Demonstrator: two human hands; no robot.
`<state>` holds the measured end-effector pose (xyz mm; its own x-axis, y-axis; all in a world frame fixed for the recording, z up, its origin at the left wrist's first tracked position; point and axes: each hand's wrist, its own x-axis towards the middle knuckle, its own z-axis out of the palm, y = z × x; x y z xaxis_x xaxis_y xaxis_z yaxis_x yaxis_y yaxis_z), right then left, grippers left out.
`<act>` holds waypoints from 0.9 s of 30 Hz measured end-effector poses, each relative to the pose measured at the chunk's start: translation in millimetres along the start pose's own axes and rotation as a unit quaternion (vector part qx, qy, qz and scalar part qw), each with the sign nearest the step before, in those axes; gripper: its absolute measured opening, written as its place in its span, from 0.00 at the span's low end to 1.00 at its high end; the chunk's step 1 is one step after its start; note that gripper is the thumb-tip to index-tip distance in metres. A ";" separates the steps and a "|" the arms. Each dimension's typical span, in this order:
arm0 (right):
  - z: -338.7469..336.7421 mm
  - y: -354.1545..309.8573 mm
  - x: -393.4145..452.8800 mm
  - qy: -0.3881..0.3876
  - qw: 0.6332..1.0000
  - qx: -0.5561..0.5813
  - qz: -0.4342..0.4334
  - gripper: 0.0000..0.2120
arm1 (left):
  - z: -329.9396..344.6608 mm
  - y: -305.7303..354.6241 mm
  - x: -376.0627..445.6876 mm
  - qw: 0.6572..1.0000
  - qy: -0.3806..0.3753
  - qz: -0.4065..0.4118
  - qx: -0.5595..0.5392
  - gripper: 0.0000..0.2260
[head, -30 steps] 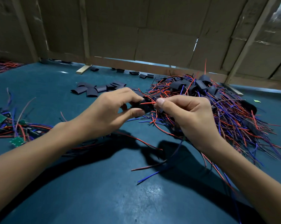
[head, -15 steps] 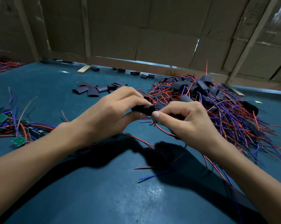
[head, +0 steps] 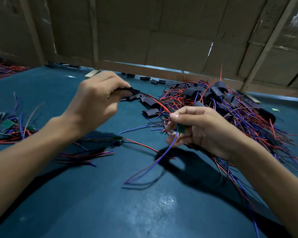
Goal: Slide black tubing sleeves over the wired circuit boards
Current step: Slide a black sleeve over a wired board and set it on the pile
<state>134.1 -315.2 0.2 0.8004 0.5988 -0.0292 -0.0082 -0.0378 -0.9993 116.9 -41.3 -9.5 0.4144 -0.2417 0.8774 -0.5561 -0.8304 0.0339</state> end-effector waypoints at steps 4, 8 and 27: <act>-5.8 -9.7 -1.3 -0.001 0.995 0.085 0.055 0.04 | -0.8 -0.5 1.4 0.999 0.005 0.035 0.020 0.06; -9.9 -9.0 2.2 0.096 0.990 0.100 -0.040 0.07 | 0.9 7.6 2.4 0.996 -0.048 0.074 0.008 0.11; 0.7 6.3 -0.4 0.105 0.950 -0.047 -0.290 0.05 | 17.9 40.6 -3.3 0.995 -0.052 0.078 -0.031 0.14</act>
<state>133.3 -315.2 -6.1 0.7562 0.3675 0.5414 0.5163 0.1732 -0.8387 105.9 -83.2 -19.6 0.3905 -0.4189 0.8198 -0.6616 -0.7469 -0.0666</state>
